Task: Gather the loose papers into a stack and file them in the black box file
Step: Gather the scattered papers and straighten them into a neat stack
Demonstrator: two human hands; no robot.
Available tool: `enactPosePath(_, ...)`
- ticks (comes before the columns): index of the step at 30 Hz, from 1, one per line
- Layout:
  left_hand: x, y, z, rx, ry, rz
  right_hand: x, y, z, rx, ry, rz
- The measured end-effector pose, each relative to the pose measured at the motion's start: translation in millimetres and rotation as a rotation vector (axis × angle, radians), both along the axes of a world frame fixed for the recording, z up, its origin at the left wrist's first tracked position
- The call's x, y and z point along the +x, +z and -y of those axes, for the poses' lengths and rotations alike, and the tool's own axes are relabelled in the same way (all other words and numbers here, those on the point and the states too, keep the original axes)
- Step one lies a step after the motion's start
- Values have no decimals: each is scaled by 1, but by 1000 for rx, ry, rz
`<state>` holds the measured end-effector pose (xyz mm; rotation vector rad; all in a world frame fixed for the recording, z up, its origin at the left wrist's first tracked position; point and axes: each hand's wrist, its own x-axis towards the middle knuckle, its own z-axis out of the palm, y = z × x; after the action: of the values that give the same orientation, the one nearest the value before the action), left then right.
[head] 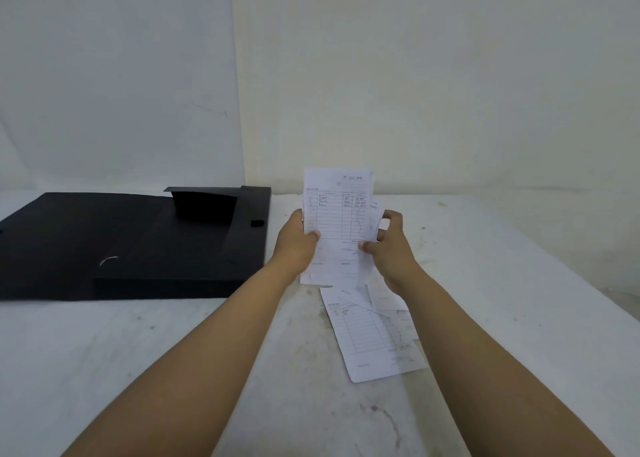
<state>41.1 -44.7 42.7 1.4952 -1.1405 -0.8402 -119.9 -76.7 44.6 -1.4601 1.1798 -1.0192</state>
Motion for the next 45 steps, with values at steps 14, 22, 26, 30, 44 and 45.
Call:
enactPosePath(14,1,21,-15,259,-82,30,-61,-10,-2,87,-101,-1243)
enactPosePath(22,-14,4,-37,519,-98,72,-51,3,-30,61,139,-1073)
enactPosePath(26,-21,6,-54,539,-107,58,-52,6,-46,139,164,-857)
enactPosePath(30,-23,3,-65,509,-99,-56,-50,7,-55,274,79,-627)
enactPosePath(44,-14,-10,-88,307,-111,-290,-29,-10,-72,332,-98,-137)
enactPosePath(45,-13,-9,-88,290,-122,-286,-30,-10,-72,329,-104,-89)
